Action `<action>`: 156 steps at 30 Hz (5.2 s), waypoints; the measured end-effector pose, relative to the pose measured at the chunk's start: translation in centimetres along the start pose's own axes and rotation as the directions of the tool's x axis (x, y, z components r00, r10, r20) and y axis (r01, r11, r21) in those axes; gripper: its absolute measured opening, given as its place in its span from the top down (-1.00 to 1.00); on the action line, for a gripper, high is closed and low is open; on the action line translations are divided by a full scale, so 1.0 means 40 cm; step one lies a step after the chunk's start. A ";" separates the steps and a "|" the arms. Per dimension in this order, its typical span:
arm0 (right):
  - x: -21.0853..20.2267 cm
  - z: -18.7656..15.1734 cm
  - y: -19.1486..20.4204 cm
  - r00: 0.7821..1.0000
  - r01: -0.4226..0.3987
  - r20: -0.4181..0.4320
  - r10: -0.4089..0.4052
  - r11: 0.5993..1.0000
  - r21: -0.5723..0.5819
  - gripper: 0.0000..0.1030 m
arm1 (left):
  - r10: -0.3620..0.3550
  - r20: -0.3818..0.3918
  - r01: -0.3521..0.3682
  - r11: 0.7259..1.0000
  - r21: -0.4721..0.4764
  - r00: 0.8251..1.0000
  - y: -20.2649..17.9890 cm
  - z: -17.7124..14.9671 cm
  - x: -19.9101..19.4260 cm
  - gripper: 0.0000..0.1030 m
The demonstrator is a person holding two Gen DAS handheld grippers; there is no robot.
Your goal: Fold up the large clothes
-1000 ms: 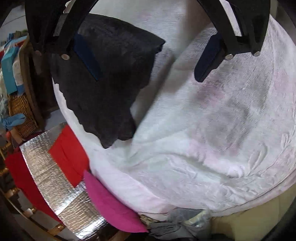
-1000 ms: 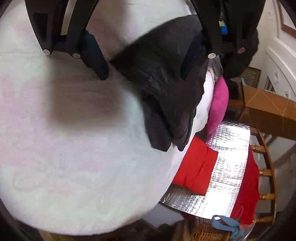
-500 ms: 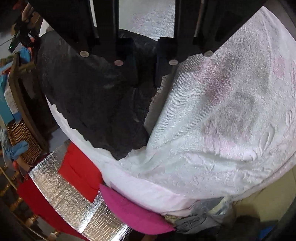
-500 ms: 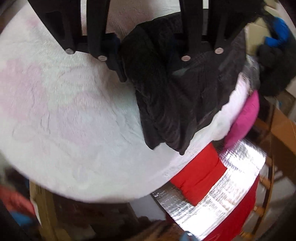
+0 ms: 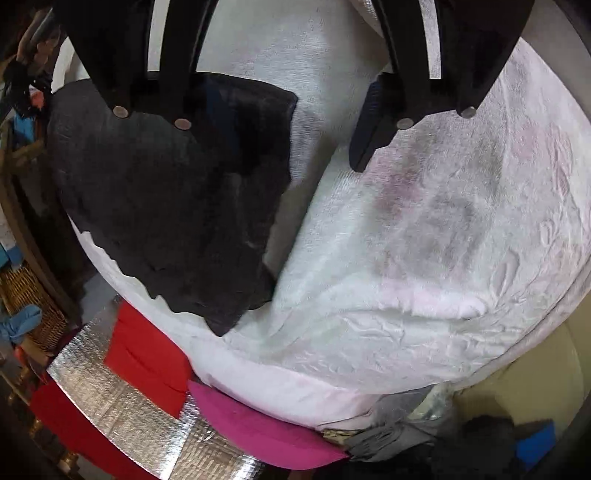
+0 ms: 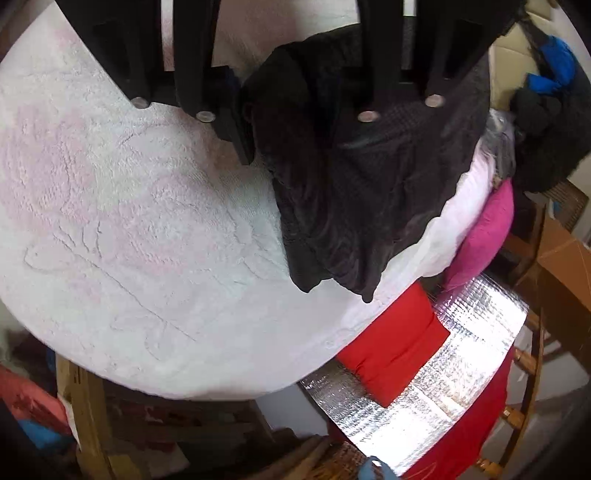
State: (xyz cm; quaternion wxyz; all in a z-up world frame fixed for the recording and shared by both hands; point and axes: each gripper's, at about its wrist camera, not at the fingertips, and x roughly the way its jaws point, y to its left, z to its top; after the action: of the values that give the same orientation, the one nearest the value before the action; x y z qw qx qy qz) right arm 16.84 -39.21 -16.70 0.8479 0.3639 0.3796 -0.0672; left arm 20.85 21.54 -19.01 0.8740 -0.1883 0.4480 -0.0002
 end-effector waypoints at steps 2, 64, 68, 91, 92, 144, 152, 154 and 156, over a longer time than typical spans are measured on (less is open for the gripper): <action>-0.016 0.012 -0.013 0.999 -0.040 0.017 0.040 0.999 0.033 -0.32 | -0.025 -0.016 0.025 1.000 -0.002 1.000 -0.006 -0.001 0.010 -0.20; 0.102 0.104 0.109 0.992 0.091 -0.076 -0.105 0.982 -0.165 -0.39 | 0.178 0.107 -0.195 0.964 0.183 0.978 -0.052 0.015 -0.017 -0.32; 0.028 0.134 0.099 0.999 0.034 0.001 -0.034 0.990 -0.136 -0.48 | 0.116 0.124 -0.131 0.984 0.117 0.985 -0.025 0.099 -0.042 -0.55; 0.357 0.344 0.323 0.977 0.054 -0.187 -0.103 0.967 -0.251 -0.48 | 0.091 -0.059 -0.085 0.992 0.098 0.994 -0.114 0.332 0.221 0.04; 0.385 0.347 0.338 0.972 0.075 -0.197 -0.131 0.961 -0.267 -0.48 | 0.096 -0.060 -0.089 0.990 0.106 0.994 -0.116 0.336 0.228 0.07; 0.093 0.058 0.194 0.955 0.231 -0.055 -0.292 0.844 -0.484 0.42 | 0.344 0.019 -0.309 0.815 0.491 0.939 -0.196 0.032 0.057 0.75; 0.078 0.029 0.183 0.941 0.304 0.028 -0.336 0.809 -0.503 0.57 | 0.453 -0.001 -0.395 0.780 0.485 0.892 -0.184 0.004 0.089 0.72; 0.069 0.031 0.189 0.945 0.299 0.035 -0.326 0.812 -0.501 0.51 | 0.455 0.037 -0.410 0.760 0.504 0.890 -0.201 -0.010 0.068 0.74; 0.042 0.035 0.191 0.951 0.276 0.017 -0.308 0.827 -0.489 0.50 | 0.433 0.046 -0.400 0.782 0.478 0.900 -0.205 -0.021 0.032 0.51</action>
State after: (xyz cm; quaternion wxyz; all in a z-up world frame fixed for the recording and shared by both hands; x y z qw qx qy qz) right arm 21.84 -34.33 -12.93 0.8792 0.0789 0.4618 -0.0872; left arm 22.33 13.41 -17.77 0.8559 0.1360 0.4930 0.0764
